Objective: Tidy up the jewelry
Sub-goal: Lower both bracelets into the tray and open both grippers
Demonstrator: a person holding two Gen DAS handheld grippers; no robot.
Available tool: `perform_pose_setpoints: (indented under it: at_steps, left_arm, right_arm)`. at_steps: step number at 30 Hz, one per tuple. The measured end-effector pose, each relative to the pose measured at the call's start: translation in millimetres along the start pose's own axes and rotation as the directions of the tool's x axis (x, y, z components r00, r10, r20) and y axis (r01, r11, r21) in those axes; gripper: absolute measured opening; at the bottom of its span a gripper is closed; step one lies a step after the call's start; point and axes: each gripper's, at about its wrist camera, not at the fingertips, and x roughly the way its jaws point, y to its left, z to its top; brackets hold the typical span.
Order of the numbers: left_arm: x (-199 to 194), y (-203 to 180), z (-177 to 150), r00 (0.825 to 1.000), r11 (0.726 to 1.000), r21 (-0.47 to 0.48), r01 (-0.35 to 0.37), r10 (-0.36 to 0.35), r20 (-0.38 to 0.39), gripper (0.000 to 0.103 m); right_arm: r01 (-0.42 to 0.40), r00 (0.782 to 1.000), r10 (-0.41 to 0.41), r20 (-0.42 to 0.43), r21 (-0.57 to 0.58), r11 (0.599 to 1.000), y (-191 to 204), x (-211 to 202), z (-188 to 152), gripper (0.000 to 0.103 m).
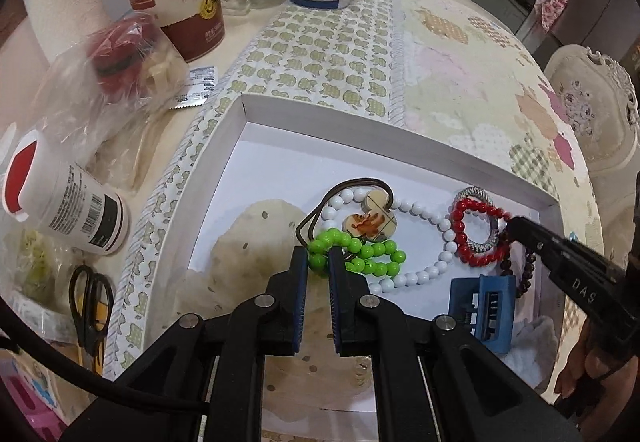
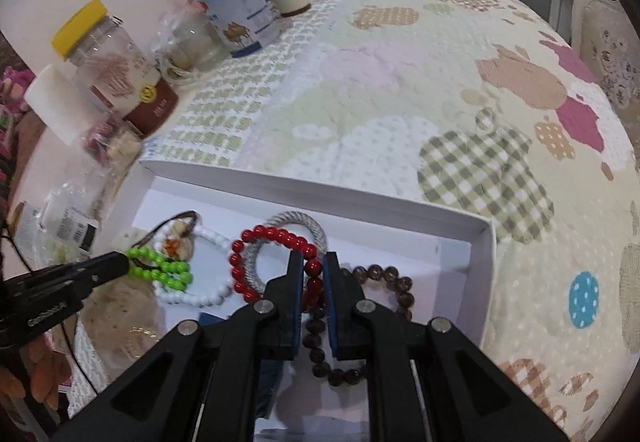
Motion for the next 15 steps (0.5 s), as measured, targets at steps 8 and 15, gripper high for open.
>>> perform_pose_setpoints:
  at_steps: [8, 15]
  left_arm:
    - [-7.5, -1.1, -3.7, 1.000, 1.000, -0.027, 0.008, -0.008, 0.013, 0.027]
    - [-31.4, -6.0, -16.5, 0.998, 0.999, 0.000, -0.035, 0.035, 0.060, 0.027]
  right_arm:
    - [-0.014, 0.999, 0.013, 0.051, 0.012, 1.000, 0.6, -27.5, -10.1, 0.039]
    - [-0.010, 0.993, 0.008, 0.121, 0.017, 1.000, 10.8, -67.6, -38.7, 0.040]
